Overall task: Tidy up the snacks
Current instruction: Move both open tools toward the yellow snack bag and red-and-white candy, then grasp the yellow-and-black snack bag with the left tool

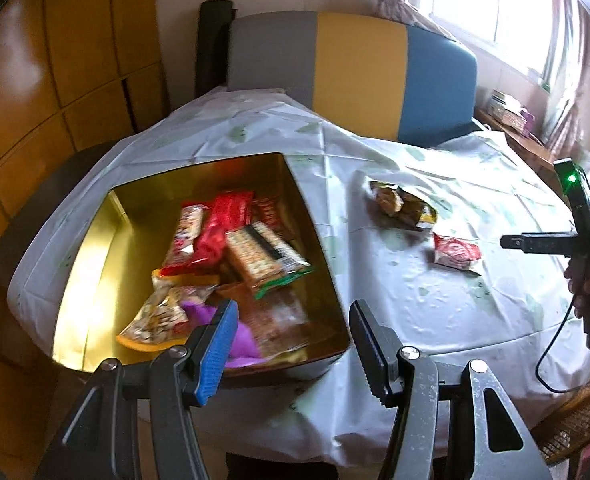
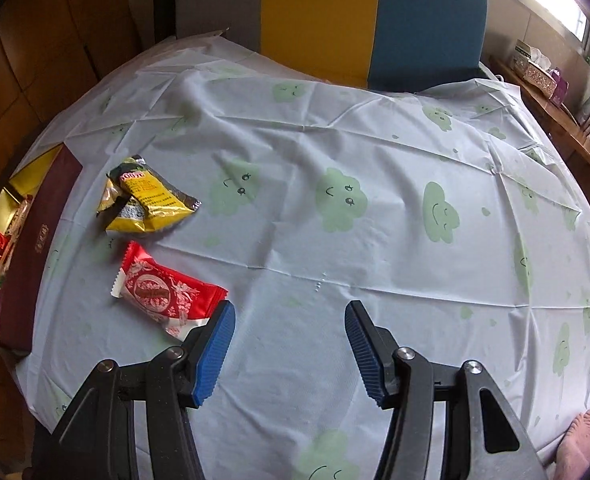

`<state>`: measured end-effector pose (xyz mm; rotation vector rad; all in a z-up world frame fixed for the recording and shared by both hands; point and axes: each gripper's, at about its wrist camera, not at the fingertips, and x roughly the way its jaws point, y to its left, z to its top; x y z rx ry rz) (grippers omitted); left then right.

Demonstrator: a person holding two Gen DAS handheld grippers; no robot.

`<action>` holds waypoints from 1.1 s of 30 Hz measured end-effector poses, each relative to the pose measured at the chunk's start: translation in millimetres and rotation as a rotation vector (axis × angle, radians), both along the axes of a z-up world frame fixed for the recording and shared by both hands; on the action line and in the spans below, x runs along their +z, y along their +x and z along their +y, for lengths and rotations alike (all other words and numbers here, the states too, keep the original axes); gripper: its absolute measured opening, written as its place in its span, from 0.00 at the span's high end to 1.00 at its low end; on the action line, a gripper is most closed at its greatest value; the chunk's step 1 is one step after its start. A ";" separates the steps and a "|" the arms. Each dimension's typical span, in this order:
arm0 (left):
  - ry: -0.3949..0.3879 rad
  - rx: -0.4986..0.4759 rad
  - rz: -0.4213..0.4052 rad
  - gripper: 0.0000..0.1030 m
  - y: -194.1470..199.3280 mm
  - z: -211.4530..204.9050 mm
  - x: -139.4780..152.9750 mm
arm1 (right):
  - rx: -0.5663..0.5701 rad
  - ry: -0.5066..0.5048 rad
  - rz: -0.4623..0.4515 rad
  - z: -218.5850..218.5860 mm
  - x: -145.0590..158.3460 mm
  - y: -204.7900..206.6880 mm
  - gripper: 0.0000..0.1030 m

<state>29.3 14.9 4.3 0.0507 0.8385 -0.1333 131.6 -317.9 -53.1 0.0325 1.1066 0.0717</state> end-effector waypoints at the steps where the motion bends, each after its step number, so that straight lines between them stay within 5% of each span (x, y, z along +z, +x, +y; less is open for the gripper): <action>1: 0.002 -0.010 0.004 0.43 1.7 -4.2 -0.2 | -0.002 0.004 -0.003 0.1 0.2 0.9 0.44; 18: -0.114 -0.173 0.094 0.42 60.5 -83.9 8.9 | -0.071 0.077 -0.027 -15.3 10.8 2.1 0.44; 25: -0.213 -0.161 0.186 0.37 112.0 -123.6 -7.1 | -0.075 0.088 -0.029 -15.8 12.1 2.2 0.44; 33: -0.273 -0.040 0.319 0.34 173.2 -147.8 -45.2 | -0.078 0.098 -0.039 -16.5 15.6 1.5 0.44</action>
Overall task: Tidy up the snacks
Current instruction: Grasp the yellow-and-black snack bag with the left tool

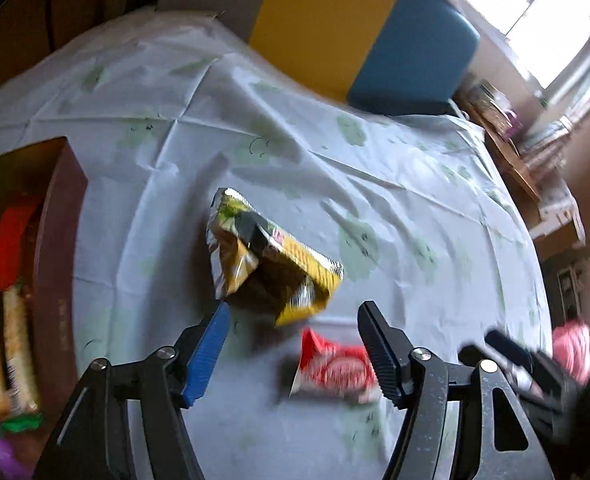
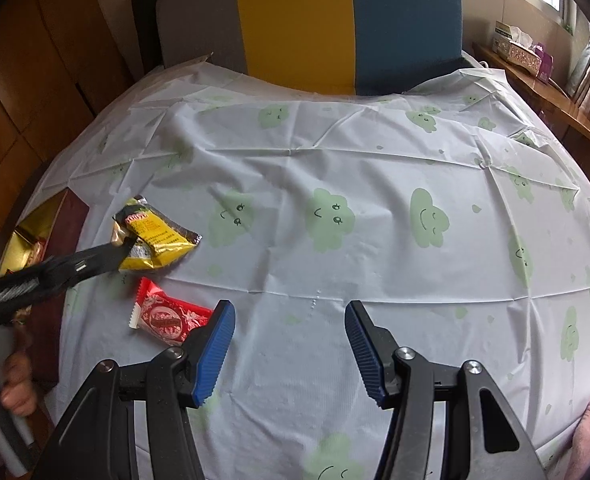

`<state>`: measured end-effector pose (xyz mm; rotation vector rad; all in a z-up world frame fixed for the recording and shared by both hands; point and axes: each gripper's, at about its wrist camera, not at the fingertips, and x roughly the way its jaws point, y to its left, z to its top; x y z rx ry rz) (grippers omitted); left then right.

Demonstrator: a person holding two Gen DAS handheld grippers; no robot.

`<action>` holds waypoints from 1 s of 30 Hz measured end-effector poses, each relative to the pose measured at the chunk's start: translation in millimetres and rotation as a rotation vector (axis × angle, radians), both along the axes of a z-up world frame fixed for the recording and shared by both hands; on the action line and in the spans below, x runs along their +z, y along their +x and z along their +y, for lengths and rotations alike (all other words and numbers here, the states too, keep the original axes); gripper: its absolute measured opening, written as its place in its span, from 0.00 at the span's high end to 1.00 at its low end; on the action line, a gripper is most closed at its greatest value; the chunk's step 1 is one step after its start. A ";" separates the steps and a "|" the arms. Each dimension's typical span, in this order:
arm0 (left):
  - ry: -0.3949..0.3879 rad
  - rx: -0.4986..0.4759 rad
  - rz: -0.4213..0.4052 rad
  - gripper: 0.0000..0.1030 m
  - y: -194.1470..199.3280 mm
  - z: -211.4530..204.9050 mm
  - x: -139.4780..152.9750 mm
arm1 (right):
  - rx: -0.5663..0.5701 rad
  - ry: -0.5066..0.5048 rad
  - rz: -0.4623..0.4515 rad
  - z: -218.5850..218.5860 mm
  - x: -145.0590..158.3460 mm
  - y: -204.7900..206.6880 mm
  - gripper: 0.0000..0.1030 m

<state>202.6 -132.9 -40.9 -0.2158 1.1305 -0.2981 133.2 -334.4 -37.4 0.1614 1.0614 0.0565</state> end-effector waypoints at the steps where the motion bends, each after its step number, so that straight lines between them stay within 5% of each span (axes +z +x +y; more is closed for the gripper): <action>1: -0.010 0.013 0.004 0.33 4.8 -1.8 -1.6 | -0.003 0.006 -0.002 -0.9 0.8 0.2 0.44; 7: 0.045 0.041 -0.026 0.25 27.1 -16.6 -6.3 | -0.006 0.019 -0.004 -1.9 2.5 0.8 0.44; 16: 0.165 -0.018 -0.021 0.24 63.4 -31.6 -24.7 | -0.005 0.027 0.003 -1.7 1.8 1.1 0.44; 22: 0.176 -0.059 -0.005 0.25 64.2 -28.3 -37.2 | 0.001 0.029 0.010 -1.3 0.5 3.3 0.44; 30: 0.255 -0.169 -0.035 0.45 62.2 -23.5 -34.8 | -0.012 0.029 0.021 -3.7 -1.8 4.1 0.44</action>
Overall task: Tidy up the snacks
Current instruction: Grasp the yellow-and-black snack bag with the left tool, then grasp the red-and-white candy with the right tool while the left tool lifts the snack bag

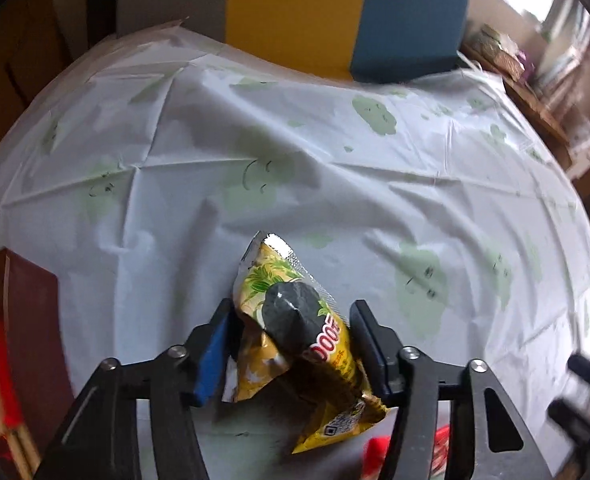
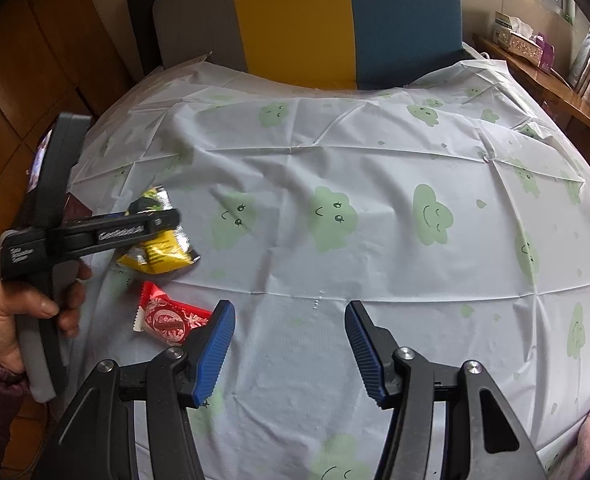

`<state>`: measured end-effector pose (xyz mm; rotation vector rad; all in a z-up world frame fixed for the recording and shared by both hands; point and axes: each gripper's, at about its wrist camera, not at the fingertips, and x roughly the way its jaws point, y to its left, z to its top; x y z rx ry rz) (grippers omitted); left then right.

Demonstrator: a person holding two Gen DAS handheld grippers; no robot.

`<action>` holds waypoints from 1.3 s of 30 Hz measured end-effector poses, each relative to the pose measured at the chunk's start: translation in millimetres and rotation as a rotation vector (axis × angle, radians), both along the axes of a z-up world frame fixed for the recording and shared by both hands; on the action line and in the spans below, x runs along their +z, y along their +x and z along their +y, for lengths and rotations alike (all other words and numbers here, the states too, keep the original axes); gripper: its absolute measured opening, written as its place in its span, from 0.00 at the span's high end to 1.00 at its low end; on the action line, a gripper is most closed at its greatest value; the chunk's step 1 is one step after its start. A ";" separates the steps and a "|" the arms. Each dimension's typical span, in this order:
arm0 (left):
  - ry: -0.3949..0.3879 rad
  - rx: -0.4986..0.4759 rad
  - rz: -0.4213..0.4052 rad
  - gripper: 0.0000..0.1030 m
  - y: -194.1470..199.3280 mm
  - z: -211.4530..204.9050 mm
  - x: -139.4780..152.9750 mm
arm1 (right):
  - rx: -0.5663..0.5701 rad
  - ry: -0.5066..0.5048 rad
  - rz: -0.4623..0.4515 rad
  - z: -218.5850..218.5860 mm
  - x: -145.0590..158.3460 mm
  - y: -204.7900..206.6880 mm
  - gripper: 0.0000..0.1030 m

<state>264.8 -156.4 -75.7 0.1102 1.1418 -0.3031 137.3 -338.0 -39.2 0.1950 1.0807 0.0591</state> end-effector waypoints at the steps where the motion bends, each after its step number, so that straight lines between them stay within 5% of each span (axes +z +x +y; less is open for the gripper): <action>1: 0.009 -0.009 0.005 0.46 0.0 2.9 0.6 | -0.002 0.000 0.002 -0.7 -0.3 -0.2 0.43; 8: 0.048 -0.190 0.108 0.43 -13.9 12.6 3.7 | 0.003 -0.008 0.008 0.0 -0.8 -0.9 0.44; 12: 0.033 -0.125 0.114 0.39 -20.5 26.7 14.7 | 0.012 -0.017 0.018 2.1 -3.1 -1.4 0.44; 18: -0.089 0.144 0.084 0.36 -39.3 56.2 45.0 | 0.010 -0.019 0.015 1.9 -2.1 -2.4 0.44; 20: -0.107 0.153 0.081 0.36 -51.8 51.1 48.4 | 0.009 -0.018 0.010 2.0 -0.7 -3.1 0.44; 30: 0.116 0.051 -0.023 0.27 -58.7 -4.3 17.2 | 0.010 -0.006 0.002 0.8 2.2 -4.1 0.43; 33: 0.194 0.003 -0.101 0.51 -61.4 -3.4 11.5 | 0.000 0.000 0.003 -1.7 1.9 -3.1 0.43; 39: 0.165 -0.066 -0.091 0.67 -77.1 24.5 10.2 | 0.009 -0.010 0.008 1.3 0.6 -2.3 0.44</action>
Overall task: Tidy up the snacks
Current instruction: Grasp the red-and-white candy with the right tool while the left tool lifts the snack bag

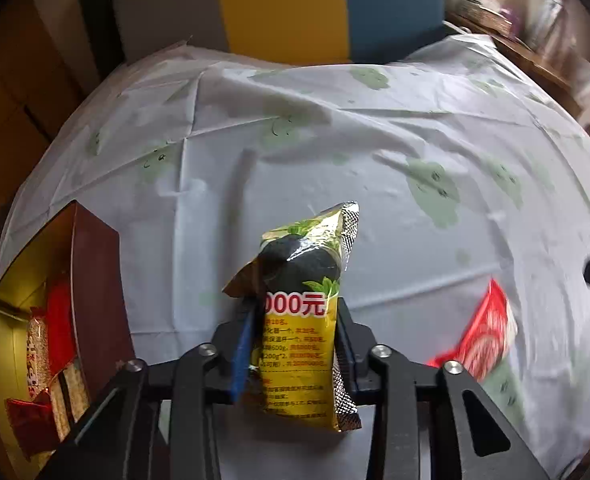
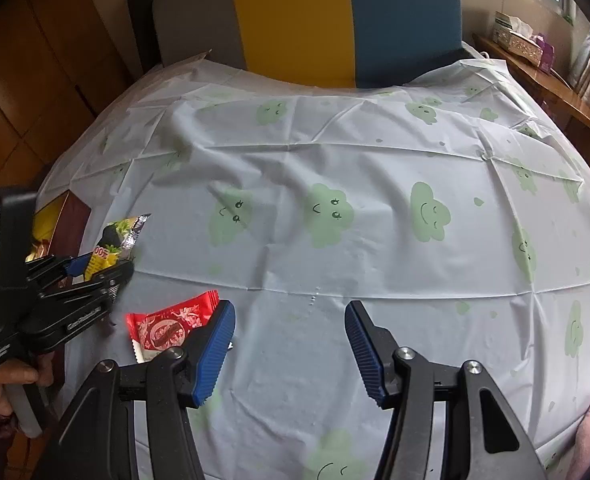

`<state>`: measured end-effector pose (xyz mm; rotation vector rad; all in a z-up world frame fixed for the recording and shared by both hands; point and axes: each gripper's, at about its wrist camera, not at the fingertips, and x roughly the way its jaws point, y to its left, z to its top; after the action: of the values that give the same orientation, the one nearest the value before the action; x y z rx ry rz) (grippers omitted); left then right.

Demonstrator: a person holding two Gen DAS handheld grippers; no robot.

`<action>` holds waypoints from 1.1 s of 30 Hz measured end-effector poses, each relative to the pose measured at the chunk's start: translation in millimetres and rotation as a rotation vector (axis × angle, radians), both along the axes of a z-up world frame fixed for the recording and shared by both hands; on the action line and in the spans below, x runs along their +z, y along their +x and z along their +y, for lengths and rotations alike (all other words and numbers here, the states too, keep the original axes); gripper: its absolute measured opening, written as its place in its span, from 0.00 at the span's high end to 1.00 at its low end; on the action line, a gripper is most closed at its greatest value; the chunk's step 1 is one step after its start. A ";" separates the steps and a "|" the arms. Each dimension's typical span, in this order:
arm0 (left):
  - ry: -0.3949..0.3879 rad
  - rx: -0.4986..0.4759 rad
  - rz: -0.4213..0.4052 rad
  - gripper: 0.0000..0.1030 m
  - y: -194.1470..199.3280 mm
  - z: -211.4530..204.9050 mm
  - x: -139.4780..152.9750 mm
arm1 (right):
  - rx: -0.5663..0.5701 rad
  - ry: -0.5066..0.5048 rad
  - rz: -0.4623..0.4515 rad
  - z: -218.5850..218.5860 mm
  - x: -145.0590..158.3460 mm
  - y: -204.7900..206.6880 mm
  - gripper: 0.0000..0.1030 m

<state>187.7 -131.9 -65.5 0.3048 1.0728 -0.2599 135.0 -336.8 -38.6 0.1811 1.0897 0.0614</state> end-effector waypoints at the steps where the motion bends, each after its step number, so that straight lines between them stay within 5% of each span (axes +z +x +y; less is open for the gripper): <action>1: -0.008 -0.023 0.001 0.68 -7.3 0.8 0.6 | 0.003 -0.007 0.003 1.2 -1.0 0.1 0.43; 13: -0.052 -0.090 -0.046 0.68 -109.0 -2.2 -3.3 | 0.081 0.053 0.046 13.4 -12.6 -0.9 0.44; 21: -0.080 -0.089 -0.089 0.65 -117.2 3.7 -9.9 | 0.241 0.295 0.140 43.5 -29.1 -4.7 0.44; 28: -0.143 -0.090 -0.112 0.65 -122.2 11.3 -10.1 | 0.169 0.449 0.215 55.4 -47.4 10.9 0.44; 33: -0.175 -0.085 -0.116 0.65 -123.3 14.5 -10.3 | 0.021 0.395 0.168 60.9 -49.6 37.3 0.44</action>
<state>64.4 -117.3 -75.8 0.2062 0.9172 -0.4052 172.3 -275.9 -88.2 0.5369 1.2396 0.2857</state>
